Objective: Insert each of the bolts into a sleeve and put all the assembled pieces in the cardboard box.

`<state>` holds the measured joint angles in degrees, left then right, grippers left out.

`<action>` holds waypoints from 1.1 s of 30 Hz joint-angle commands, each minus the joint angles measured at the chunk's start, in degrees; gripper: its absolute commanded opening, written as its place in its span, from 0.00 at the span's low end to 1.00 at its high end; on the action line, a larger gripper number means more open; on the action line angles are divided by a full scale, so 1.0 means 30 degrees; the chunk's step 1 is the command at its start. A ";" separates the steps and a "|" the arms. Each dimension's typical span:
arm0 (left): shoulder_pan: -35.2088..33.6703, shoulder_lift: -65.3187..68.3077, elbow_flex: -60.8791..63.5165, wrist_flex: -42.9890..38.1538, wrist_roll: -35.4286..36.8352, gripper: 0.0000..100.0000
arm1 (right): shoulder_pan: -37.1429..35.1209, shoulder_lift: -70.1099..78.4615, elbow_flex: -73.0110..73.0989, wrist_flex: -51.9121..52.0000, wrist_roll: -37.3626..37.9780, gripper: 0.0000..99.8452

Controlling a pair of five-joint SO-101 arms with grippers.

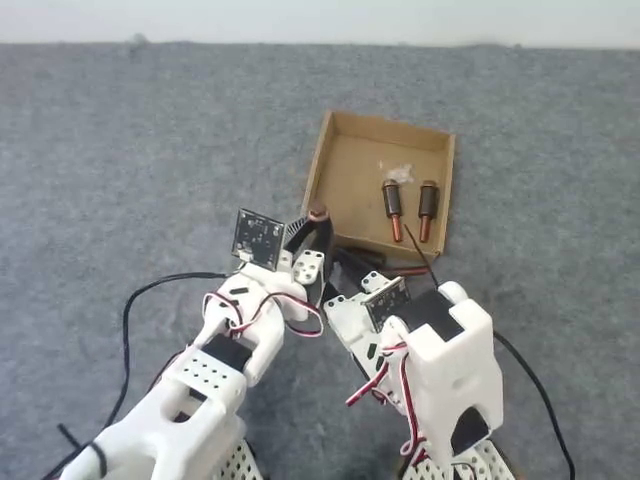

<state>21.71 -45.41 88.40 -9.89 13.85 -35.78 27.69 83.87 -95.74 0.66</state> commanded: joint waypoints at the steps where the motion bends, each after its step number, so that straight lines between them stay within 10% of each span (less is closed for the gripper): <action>1: 0.0059 -0.0234 -0.0073 -0.0117 -0.0410 0.01 | 0.0542 -0.1070 0.0000 -0.0396 0.0352 0.01; 25: 0.0000 -0.0205 0.0278 0.1084 -0.0469 0.01 | 0.1099 -0.1216 0.0000 -0.1333 0.0352 0.01; 33: 0.0000 -0.0205 0.0425 0.1143 -0.0381 0.21 | 0.1099 -0.1216 0.0000 -0.1275 0.0352 0.01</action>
<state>21.63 -45.41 89.89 -6.55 13.14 -33.58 27.60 83.87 -97.32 0.75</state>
